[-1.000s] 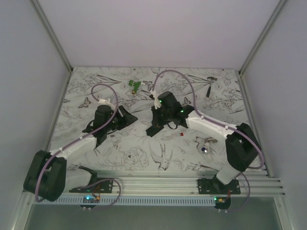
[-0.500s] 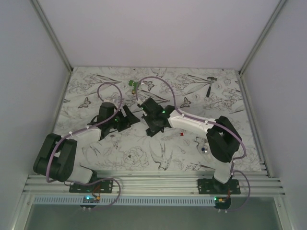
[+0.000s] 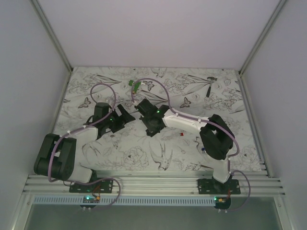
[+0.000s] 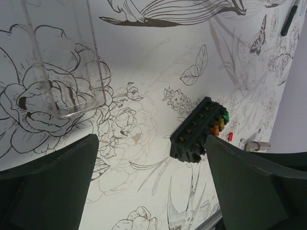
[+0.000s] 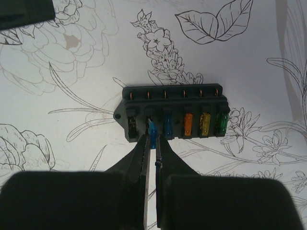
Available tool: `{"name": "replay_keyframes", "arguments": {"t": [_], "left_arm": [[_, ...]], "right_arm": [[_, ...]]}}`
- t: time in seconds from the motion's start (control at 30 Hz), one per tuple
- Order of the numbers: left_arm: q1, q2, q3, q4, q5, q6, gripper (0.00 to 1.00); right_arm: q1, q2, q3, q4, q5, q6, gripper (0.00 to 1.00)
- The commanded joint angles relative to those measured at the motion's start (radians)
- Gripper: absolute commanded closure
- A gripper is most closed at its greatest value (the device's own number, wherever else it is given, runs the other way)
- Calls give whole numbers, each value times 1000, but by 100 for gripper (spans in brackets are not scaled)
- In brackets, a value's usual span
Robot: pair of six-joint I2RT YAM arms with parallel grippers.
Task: Snap on the fuse box
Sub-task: Install the fuse at the fuse box base.
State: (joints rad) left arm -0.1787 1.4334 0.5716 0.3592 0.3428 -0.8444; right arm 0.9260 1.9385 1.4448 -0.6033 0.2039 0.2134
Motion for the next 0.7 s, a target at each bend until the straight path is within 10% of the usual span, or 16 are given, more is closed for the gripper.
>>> {"name": "replay_keyframes", "arguments": {"t": [0.0,0.67], "left_arm": [[12,-12,-15,-27,-8,-1,3],[13,-10,-10,-35,-7,-1,0]], "right_arm": [[17,17,46,-32,25,-19,100],[33,53,59,-38,46,-49,100]]}}
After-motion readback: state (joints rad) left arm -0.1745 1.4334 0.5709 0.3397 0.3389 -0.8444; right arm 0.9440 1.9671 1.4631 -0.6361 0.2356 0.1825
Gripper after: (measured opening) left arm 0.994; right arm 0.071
